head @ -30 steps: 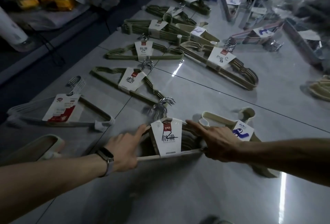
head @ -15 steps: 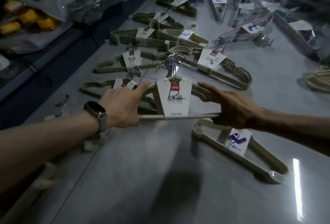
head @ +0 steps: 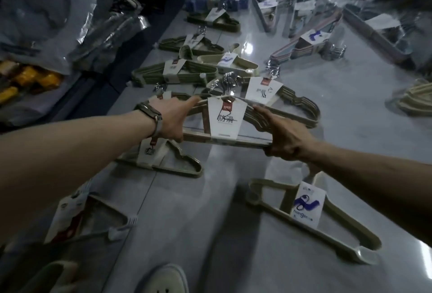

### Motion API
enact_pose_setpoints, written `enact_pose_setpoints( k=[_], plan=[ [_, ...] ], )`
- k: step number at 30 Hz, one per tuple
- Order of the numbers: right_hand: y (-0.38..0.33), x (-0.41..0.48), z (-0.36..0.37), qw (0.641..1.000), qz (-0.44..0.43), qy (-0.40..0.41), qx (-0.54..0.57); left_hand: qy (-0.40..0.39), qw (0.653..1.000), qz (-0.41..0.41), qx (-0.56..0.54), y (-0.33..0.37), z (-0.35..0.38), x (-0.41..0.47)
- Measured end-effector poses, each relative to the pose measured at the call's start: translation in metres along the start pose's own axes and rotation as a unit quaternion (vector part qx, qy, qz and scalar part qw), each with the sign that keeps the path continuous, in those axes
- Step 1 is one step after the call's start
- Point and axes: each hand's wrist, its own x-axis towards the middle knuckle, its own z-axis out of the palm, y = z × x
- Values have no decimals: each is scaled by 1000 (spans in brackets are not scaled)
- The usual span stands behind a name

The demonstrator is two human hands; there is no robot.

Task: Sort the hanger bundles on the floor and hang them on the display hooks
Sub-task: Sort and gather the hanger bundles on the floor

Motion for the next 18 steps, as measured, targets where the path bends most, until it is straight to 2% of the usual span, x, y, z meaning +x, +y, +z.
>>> enact_pose_setpoints(
  k=[9,14,18],
  plan=[
    [13,7,24,999,39,-5,-28,10,1000,26,-5,3,42,53],
    [30,-2,31,993,90,-58,-45,-22,992,85,-85,23,72,82],
    [31,-8,36,990,99,-55,-88,-15,988,96,-119,28,91,82]
  ],
)
